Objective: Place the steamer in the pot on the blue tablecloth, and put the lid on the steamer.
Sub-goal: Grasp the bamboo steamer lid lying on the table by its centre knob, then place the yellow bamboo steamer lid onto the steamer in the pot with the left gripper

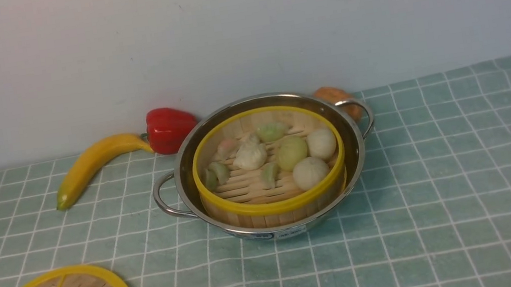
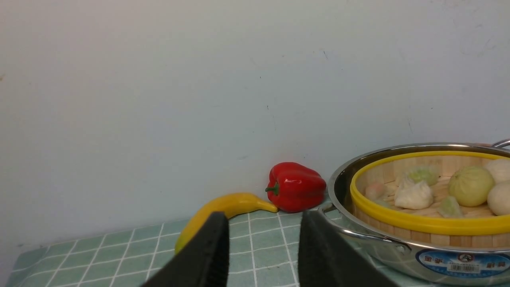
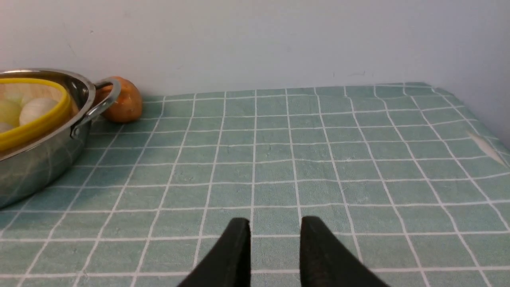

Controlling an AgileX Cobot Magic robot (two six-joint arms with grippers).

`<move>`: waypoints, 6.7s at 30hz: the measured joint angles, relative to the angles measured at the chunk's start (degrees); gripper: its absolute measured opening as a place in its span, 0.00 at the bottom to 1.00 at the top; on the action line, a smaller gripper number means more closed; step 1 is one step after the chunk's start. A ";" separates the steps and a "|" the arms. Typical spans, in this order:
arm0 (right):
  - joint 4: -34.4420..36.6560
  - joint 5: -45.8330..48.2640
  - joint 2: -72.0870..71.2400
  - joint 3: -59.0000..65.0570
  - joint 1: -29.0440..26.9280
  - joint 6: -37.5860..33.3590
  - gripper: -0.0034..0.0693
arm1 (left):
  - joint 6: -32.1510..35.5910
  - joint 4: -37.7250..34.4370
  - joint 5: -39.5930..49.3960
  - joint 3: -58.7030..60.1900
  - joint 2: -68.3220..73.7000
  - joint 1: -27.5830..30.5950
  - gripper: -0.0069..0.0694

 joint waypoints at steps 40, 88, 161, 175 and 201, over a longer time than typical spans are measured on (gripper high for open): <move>4.13 -0.90 0.00 0.02 0.54 -3.17 0.38 | 0.00 0.00 0.00 0.00 0.00 0.00 0.41; 4.13 -0.94 0.00 0.06 0.54 -2.94 0.38 | -17.20 0.00 0.63 -14.30 1.26 0.00 0.41; 4.51 -1.11 0.00 0.06 0.54 -2.87 0.38 | -3.36 -3.45 44.79 -50.35 94.03 17.71 0.41; 4.51 -1.11 0.00 0.06 0.54 -2.87 0.38 | -4.46 -2.10 44.66 -50.35 94.03 17.71 0.24; 4.51 -1.11 0.00 0.06 0.54 -2.87 0.38 | 25.60 -25.17 58.43 -84.89 88.37 10.06 0.24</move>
